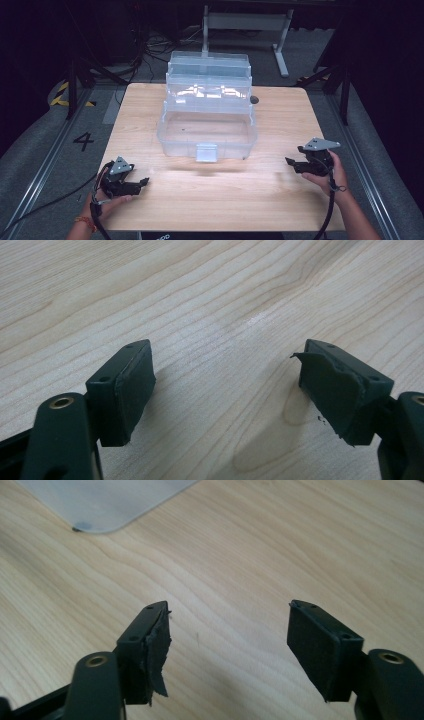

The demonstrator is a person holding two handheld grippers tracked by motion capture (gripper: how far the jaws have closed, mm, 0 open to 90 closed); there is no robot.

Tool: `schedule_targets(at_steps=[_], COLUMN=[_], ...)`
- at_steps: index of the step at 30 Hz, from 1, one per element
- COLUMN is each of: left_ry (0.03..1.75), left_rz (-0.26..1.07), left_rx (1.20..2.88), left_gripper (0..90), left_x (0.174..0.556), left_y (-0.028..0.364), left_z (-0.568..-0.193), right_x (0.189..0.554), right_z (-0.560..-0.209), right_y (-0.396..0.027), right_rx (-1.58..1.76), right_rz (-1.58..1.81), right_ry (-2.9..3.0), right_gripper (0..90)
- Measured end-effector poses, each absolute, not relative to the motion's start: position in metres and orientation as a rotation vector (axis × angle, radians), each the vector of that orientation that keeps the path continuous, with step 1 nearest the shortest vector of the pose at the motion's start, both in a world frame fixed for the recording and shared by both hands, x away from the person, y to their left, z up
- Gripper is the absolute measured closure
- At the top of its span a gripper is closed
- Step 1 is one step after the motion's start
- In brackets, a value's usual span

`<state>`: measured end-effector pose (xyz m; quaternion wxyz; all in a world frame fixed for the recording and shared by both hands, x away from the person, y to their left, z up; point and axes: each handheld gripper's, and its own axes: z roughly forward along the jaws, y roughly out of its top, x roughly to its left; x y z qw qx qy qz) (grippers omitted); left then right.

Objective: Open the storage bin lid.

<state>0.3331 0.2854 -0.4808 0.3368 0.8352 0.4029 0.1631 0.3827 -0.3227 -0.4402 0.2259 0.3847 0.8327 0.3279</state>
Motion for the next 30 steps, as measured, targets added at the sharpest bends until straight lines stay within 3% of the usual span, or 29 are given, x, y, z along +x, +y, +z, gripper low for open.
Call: schedule_targets(at_steps=[15, 30], left_ry=[1.043, 1.059], left_rz=[0.411, 0.421], left_rx=[2.182, 2.174], left_gripper=[21.5, 21.2], left_x=[0.336, 0.335], left_y=[0.285, 0.284], left_z=[-0.481, -0.481], right_x=[0.351, 0.346], right_z=[-0.482, -0.486], right_y=[-0.355, -0.357], right_rx=[1.268, 1.281], right_rz=[0.959, 0.992], right_ry=[2.240, 2.203], right_gripper=[26.0, 22.9])
